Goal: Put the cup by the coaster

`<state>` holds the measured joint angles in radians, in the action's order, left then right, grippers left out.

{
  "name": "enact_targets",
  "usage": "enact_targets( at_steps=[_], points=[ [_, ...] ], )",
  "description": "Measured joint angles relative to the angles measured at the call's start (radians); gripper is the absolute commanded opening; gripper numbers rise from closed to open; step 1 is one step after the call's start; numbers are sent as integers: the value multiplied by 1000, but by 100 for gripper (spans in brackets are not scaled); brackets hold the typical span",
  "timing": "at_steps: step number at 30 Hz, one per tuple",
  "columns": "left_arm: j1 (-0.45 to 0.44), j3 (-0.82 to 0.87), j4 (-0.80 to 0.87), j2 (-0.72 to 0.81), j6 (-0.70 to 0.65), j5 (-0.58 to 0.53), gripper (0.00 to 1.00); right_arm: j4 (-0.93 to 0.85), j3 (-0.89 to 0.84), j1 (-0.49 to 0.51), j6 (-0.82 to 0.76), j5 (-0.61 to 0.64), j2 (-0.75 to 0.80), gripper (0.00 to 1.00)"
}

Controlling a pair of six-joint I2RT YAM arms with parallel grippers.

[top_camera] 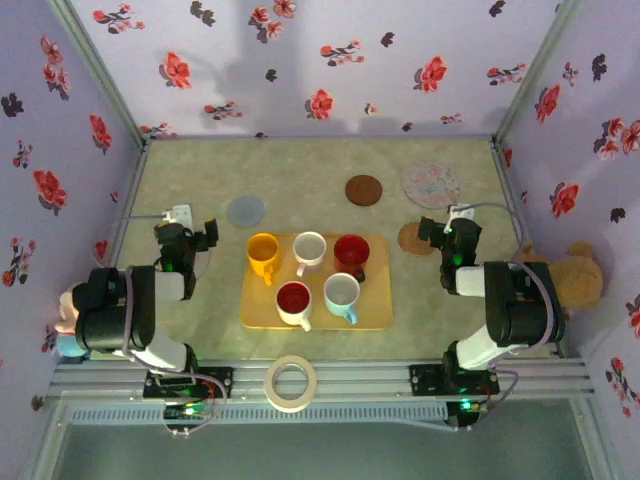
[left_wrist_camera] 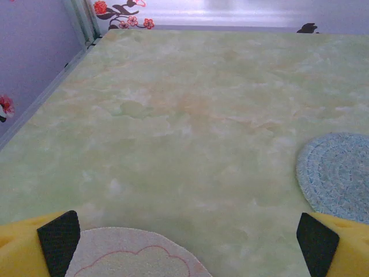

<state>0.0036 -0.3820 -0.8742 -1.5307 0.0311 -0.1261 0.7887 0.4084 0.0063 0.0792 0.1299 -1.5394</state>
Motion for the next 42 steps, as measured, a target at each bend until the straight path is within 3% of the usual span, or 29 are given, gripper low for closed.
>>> enact_targets(
  at_steps=[37,42],
  points=[
    [-1,5,-2,1,-8,0,100,0,0,0,3,3,0,99],
    [-2,11,24,56,-8,8,100,-9,-3,0,10,17,24,99]
  ],
)
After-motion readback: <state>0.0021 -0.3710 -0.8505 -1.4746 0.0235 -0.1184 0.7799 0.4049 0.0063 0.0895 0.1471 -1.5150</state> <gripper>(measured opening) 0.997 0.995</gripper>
